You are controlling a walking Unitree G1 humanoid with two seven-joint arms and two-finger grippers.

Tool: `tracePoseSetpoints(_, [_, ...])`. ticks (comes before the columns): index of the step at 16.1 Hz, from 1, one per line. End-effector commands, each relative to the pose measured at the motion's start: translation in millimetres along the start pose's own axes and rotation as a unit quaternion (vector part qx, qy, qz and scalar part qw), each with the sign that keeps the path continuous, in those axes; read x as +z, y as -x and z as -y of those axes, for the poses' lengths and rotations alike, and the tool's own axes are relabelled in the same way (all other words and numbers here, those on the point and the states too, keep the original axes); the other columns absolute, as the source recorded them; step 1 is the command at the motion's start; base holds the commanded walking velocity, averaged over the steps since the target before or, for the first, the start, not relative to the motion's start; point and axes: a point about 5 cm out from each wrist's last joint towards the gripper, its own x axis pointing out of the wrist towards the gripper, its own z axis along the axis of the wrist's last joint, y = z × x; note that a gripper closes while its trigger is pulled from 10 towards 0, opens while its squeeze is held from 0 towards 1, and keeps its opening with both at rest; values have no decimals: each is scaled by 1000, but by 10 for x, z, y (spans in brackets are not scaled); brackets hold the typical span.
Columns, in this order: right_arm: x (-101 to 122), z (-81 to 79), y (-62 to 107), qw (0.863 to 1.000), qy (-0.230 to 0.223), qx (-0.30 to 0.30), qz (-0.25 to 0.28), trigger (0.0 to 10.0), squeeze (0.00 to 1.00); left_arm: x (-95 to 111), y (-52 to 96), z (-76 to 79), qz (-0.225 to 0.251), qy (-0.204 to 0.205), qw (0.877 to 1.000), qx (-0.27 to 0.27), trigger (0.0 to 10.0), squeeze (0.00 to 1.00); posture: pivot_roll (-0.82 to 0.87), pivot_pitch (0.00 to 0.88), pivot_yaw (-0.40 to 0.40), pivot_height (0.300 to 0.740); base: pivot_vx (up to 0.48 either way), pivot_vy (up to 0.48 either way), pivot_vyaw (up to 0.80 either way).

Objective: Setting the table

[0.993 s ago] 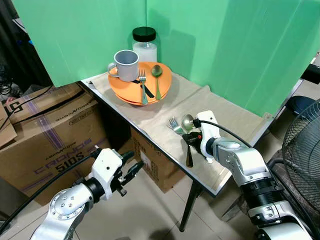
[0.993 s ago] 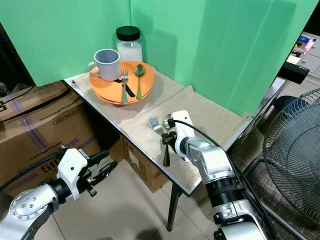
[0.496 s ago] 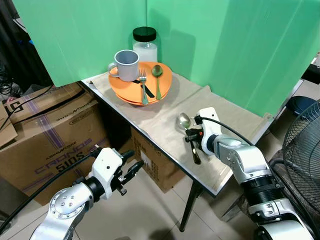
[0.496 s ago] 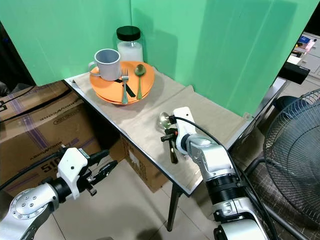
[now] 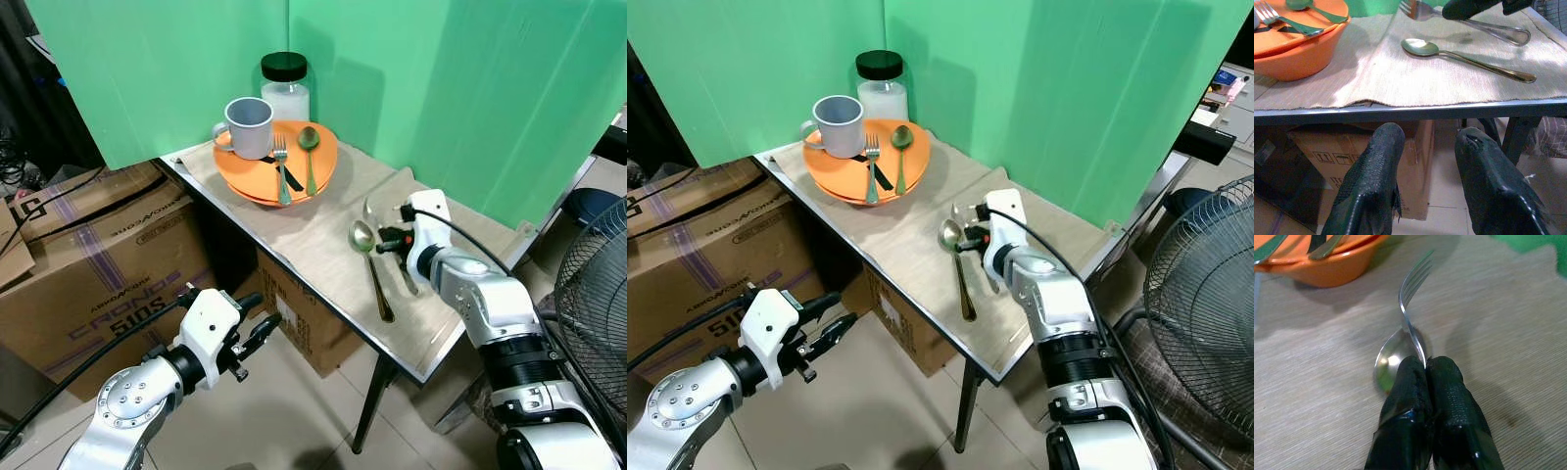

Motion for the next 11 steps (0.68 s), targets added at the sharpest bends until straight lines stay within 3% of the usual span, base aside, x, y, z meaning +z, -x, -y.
tracePoseSetpoints(1, [75,33,-8,1000,22,-15,9,0,0,5,-4,-36,-2,-10,1000,6,10000,0,-30,0,7,740,0,0,0])
tracePoseSetpoints(3, [47,71,-14,998,52,-34,2,0,0,6,-6,-39,-1,-11,1000,8,10000,0,-30,0,6,740,0,0,0])
tracePoseSetpoints(4, [36,105,-26,996,69,-55,-1,4196,0,8,-8,-45,-1,-12,1000,9,10000,0,-30,0,7,740,0,0,0])
tracePoseSetpoints(5, [37,113,-28,995,74,-60,-1,4196,0,8,-9,-47,-1,-13,1000,10,10000,0,-30,0,7,740,0,0,0])
tracePoseSetpoints(6, [40,144,-26,993,87,-77,-2,10000,0,9,-10,-49,-1,-13,1000,10,10000,0,-30,0,7,740,0,0,0])
tracePoseSetpoints(10, [71,268,-2,986,115,-121,-1,10000,0,3,-11,-53,-2,-16,1000,9,10000,0,-32,0,9,740,0,0,0])
tracePoseSetpoints(11, [81,278,1,984,125,-126,0,10000,318,-1,-12,-53,-2,-16,1000,9,10000,0,-32,0,9,740,0,0,0])
